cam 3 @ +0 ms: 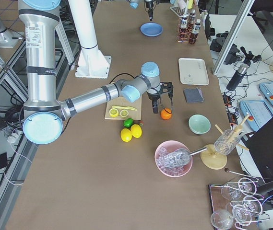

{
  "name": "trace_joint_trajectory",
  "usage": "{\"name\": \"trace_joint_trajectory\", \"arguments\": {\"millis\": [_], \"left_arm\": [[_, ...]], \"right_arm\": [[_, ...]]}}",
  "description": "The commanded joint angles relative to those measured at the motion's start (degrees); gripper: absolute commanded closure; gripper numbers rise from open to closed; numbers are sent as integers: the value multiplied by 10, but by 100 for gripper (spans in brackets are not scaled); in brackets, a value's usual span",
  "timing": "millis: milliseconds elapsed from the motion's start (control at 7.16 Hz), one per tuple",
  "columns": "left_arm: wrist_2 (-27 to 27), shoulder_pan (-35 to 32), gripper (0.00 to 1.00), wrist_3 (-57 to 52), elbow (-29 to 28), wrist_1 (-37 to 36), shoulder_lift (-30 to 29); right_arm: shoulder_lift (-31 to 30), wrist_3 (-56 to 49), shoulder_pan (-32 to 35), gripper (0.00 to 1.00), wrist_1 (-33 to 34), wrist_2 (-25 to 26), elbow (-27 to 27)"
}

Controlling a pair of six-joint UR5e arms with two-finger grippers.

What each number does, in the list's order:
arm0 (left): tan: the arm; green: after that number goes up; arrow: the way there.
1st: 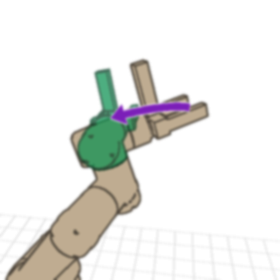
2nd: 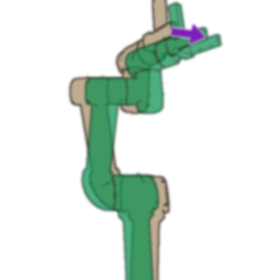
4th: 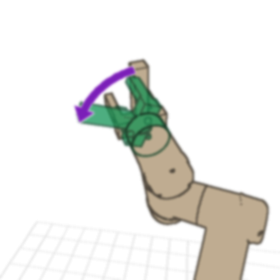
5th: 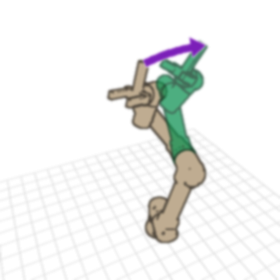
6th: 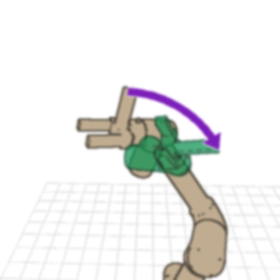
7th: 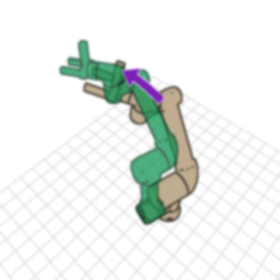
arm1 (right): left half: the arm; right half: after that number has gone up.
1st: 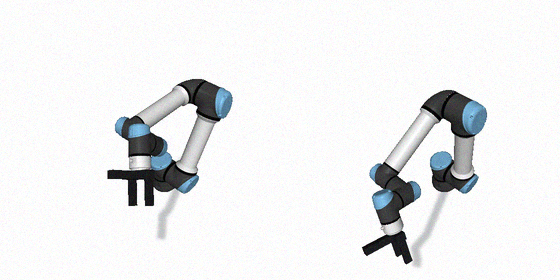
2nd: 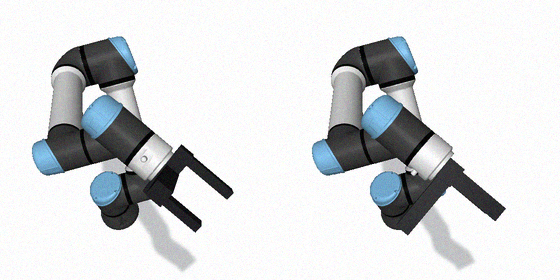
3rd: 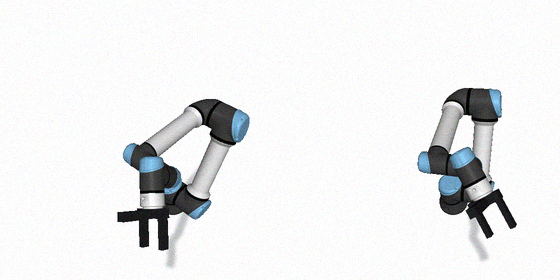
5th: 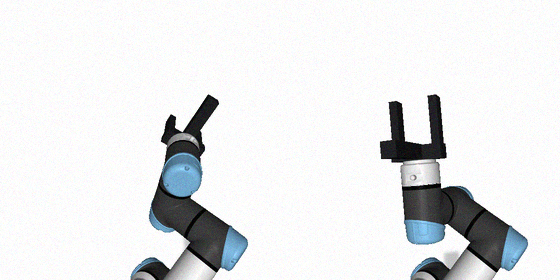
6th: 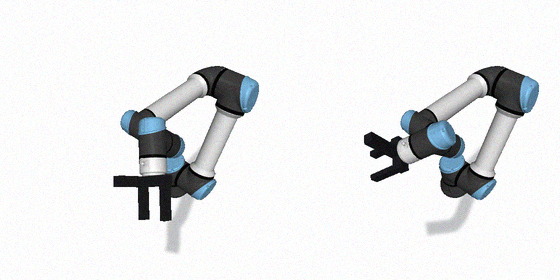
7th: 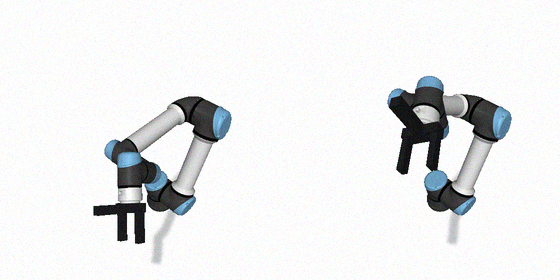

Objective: Pick orange to plate
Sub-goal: 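Push the blue plate to center with left gripper while right moves above orange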

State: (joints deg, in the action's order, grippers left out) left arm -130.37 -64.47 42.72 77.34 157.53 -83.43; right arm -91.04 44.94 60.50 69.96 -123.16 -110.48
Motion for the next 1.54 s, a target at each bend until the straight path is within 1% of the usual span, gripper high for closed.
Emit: {"name": "trace_joint_trajectory", "arguments": {"millis": [0, 140, 279, 559, 699, 838, 978, 1118, 1257, 1397], "left_arm": [[5, 10, 27, 2, -15, 1, -18], [6, 11, 31, 2, -17, 1, -22], [7, 20, 37, 2, -25, 1, -32], [13, 32, 67, 1, -32, 1, -42], [13, 32, 96, 2, -31, 8, -42], [12, 32, 100, 3, -31, 26, -40], [1, 32, 100, 19, -19, 28, -41], [-14, 32, 100, 91, 17, 28, -42], [-15, 32, 100, 187, 64, 27, -45], [-14, 34, 100, 285, 82, 24, -81]], "right_arm": [[-2, 1, -1, 0, 0, 0, 0], [-2, 1, -1, 0, 0, 0, 1], [-4, 0, -1, 0, 0, 0, 1], [-4, 0, -1, 0, 0, 0, 0], [-4, -1, -2, 0, 0, 0, 0], [-4, -1, -2, 0, 0, 0, 0], [-5, -1, -2, 0, -1, 0, -1], [-4, -1, -2, 0, -1, -1, -1], [-3, -1, -2, 0, -1, -1, -1], [-1, 0, -4, 0, 0, -1, 0]]}}
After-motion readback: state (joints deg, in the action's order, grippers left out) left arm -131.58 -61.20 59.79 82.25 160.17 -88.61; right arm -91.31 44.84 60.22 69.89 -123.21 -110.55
